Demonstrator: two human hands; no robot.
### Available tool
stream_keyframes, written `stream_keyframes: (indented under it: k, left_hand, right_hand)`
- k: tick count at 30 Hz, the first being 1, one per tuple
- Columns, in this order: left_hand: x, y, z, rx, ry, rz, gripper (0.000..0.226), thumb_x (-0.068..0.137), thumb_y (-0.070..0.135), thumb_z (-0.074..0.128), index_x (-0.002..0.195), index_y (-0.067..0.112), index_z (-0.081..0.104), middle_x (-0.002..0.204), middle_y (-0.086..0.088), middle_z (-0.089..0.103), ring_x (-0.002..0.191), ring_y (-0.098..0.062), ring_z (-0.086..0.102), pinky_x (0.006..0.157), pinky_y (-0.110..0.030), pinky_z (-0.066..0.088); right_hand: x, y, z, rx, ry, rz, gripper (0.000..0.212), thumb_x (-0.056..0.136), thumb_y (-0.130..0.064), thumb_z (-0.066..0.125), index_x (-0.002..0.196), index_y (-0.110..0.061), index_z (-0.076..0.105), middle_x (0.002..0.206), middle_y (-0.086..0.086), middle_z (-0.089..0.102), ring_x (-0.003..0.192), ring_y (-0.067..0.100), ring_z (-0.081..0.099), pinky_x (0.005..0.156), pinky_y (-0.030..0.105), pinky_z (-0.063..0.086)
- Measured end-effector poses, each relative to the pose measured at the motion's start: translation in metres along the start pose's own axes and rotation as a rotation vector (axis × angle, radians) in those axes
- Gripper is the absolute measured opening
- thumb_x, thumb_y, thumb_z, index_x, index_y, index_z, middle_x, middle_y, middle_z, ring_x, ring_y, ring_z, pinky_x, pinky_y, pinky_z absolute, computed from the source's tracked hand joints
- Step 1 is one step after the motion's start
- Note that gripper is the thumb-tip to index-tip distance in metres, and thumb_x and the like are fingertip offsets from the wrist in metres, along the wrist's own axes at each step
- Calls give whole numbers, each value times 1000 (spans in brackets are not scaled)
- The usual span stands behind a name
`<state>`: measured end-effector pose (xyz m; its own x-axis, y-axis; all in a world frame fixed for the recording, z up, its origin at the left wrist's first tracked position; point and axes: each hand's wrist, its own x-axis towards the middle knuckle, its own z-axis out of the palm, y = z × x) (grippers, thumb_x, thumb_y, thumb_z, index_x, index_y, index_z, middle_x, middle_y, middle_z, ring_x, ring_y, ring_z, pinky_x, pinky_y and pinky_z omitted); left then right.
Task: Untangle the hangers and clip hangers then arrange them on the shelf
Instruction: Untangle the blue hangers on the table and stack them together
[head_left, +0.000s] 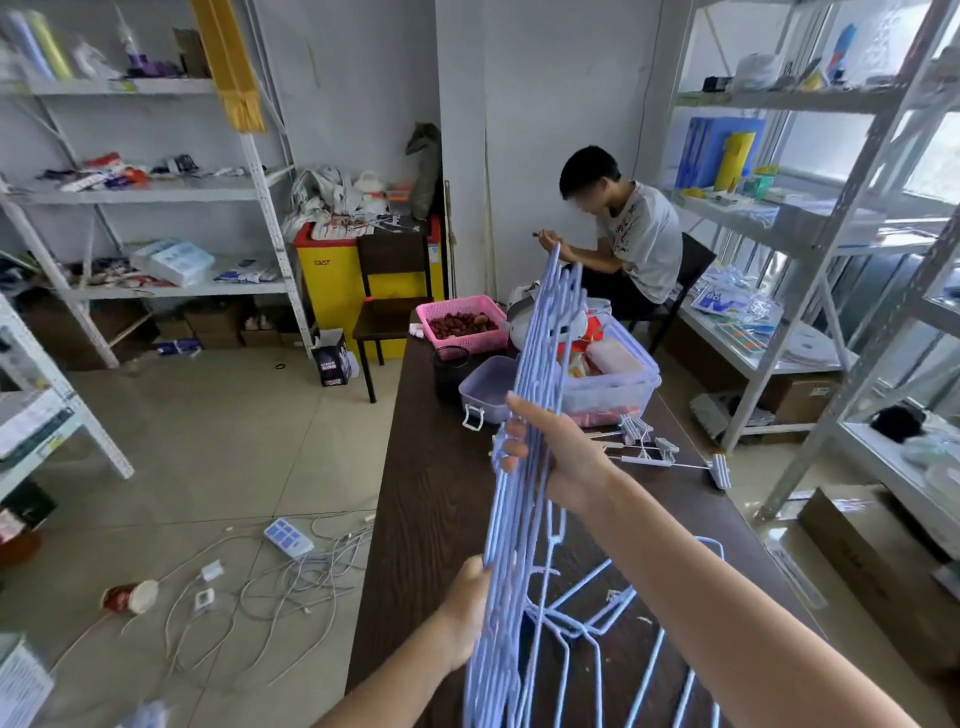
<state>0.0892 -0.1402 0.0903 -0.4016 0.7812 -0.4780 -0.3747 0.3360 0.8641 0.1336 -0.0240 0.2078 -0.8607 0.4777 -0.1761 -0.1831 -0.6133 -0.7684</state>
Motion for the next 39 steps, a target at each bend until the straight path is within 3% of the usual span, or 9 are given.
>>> stream_keyframes:
  k: [4,8,13,16,20,23,26,33,39]
  left_hand:
    - [2,4,7,190,140,130,13,88,14,54,98,5,54,87,-14,52,84,-19,49,75,-29,38]
    - [5,11,-1,-30,-30,-106,21,94,25,46,113,18,49,105,-3,57,108,-22,51,93,-35,38]
    - [11,7,-2,-58,-260,-181,24,54,27,75,74,15,74,70,-4,68,61,-17,68,66,-29,54]
    - [15,0,9,68,-198,-136,15,65,21,67,71,11,58,63,-3,55,47,-13,62,61,-27,54]
    - [18,-5,23,164,7,10,10,62,12,54,66,11,45,49,-3,52,30,-5,54,35,-15,44]
    - [22,-13,29,441,100,101,16,84,5,49,72,15,49,65,-7,58,34,-7,56,37,-18,44]
    - [18,-24,37,745,157,154,20,82,6,52,100,10,60,92,-20,70,78,-32,69,69,-35,54]
    - [21,-16,39,475,-60,-22,20,83,-6,57,78,11,48,59,-7,49,29,-4,46,32,-16,41]
    - [21,17,42,777,74,291,31,75,8,71,99,2,52,85,-12,59,68,-29,65,62,-36,55]
  right_hand:
    - [4,-4,13,-107,46,-59,49,94,-32,50,45,-23,54,39,-10,25,29,3,23,28,14,24]
    - [-4,-9,8,-126,-31,-41,58,96,-35,43,42,-23,57,38,-11,20,29,3,18,29,14,17]
    - [-21,-22,-13,-47,-156,-8,42,83,-37,48,45,-22,35,46,-6,9,35,9,8,27,10,20]
    - [-31,-29,-36,2,-167,-21,39,79,-37,54,45,-22,42,44,-6,11,32,8,9,27,10,22]
    - [-53,-18,-86,88,169,-30,27,71,-23,64,51,-18,46,34,-5,27,25,6,33,29,16,36]
    - [-70,14,-131,130,568,-22,24,91,-13,50,66,-13,48,34,-3,51,29,9,53,35,15,46]
    - [-83,55,-159,217,822,23,15,95,-8,46,81,-10,50,37,2,59,27,11,56,38,20,50]
    - [-96,71,-175,363,743,41,30,91,12,36,88,-13,51,87,13,61,43,19,68,45,33,58]
    - [-69,81,-169,339,822,50,22,92,5,47,85,-16,45,77,10,54,59,22,57,45,30,49]
